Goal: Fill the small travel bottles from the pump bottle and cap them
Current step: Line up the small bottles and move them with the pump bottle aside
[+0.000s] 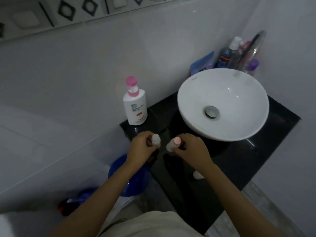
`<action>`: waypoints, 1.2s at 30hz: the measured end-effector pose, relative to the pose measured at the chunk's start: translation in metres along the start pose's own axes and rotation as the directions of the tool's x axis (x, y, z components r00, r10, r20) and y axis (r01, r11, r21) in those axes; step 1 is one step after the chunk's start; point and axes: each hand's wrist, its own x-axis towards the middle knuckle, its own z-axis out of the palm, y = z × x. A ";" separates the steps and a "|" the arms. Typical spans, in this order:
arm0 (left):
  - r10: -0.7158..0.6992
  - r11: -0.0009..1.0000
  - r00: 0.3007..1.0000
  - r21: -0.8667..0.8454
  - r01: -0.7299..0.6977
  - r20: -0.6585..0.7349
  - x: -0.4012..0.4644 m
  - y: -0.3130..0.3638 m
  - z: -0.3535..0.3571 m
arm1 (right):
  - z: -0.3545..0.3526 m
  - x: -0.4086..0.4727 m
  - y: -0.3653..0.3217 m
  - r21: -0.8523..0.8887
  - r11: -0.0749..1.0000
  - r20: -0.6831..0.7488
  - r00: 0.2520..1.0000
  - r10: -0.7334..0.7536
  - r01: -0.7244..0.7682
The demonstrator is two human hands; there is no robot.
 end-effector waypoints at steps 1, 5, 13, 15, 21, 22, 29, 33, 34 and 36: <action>-0.034 0.999 0.998 -0.002 0.034 -0.046 0.003 -0.003 -0.009 | 0.000 0.012 -0.009 0.037 0.999 0.028 1.000 -0.004 0.003; -0.169 0.985 0.971 -0.003 0.171 -0.172 0.021 -0.020 -0.034 | 0.013 0.069 -0.042 0.011 1.000 0.172 0.985 -0.001 -0.001; -0.278 0.959 0.915 -0.022 0.284 -0.291 0.048 -0.036 -0.036 | 0.057 0.133 -0.062 0.003 0.999 0.250 0.968 -0.031 0.032; -0.285 0.955 0.910 -0.014 0.295 -0.301 0.051 -0.039 -0.033 | 0.063 0.140 -0.062 -0.005 1.000 0.265 0.964 -0.025 0.027; -0.289 0.953 0.904 -0.001 0.304 -0.316 0.058 -0.042 -0.030 | 0.075 0.150 -0.061 -0.039 0.999 0.271 0.962 -0.020 0.031; -0.291 0.952 0.903 -0.002 0.306 -0.315 0.059 -0.042 -0.029 | 0.076 0.150 -0.061 -0.035 0.999 0.265 0.964 -0.018 0.029; -0.282 0.956 0.907 -0.015 0.292 -0.314 0.062 -0.047 -0.027 | 0.079 0.154 -0.060 -0.047 0.998 0.257 0.966 -0.032 0.046; -0.278 0.959 0.915 -0.031 0.281 -0.294 0.062 -0.053 -0.027 | 0.078 0.152 -0.056 -0.057 0.996 0.267 0.963 -0.049 0.067; -0.284 0.958 0.917 -0.039 0.285 -0.281 0.062 -0.054 -0.027 | 0.076 0.150 -0.055 -0.060 0.996 0.270 0.962 -0.047 0.065; -0.290 0.956 0.919 -0.041 0.290 -0.269 0.060 -0.056 -0.028 | 0.067 0.146 -0.053 -0.062 0.996 0.281 0.959 -0.043 0.063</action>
